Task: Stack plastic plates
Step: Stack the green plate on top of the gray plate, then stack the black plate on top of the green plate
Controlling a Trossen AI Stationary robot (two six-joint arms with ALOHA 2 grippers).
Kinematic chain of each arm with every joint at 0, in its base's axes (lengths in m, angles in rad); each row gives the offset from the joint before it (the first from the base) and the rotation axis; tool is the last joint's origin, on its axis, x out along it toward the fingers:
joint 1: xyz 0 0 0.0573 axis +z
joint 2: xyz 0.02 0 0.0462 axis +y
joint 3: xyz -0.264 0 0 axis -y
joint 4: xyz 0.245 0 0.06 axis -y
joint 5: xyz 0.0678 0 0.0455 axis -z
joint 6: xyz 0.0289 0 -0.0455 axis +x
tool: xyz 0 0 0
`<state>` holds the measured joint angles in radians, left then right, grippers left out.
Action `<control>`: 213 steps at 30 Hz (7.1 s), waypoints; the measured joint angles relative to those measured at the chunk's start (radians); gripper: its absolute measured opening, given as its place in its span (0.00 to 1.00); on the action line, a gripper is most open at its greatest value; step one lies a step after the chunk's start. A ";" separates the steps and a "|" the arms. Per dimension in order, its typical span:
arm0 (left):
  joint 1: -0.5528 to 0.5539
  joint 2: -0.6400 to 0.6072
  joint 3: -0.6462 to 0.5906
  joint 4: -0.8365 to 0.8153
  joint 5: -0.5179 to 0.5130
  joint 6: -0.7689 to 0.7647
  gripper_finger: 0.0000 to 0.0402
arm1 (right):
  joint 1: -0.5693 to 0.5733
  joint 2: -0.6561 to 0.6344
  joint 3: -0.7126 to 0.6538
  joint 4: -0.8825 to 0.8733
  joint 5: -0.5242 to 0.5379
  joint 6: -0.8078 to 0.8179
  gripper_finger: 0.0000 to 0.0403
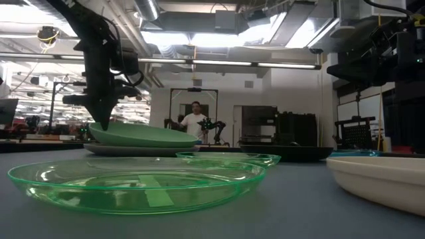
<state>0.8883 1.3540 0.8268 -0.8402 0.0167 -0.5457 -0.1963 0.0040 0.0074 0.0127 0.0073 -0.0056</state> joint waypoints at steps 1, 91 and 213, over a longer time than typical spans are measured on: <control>0.000 0.000 0.000 0.004 -0.004 0.000 0.03 | 0.000 0.000 0.000 0.000 0.000 0.000 0.00; -0.011 0.000 -0.001 0.172 -0.109 0.040 0.15 | 0.000 0.000 0.023 0.029 0.185 0.243 0.42; -0.537 -0.001 -0.001 0.633 -0.113 0.060 0.15 | -0.367 1.455 0.684 -0.495 -0.132 0.547 0.10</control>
<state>0.3515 1.3533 0.8261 -0.2075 -0.0963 -0.4854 -0.5632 1.4593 0.6918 -0.4824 -0.1246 0.5415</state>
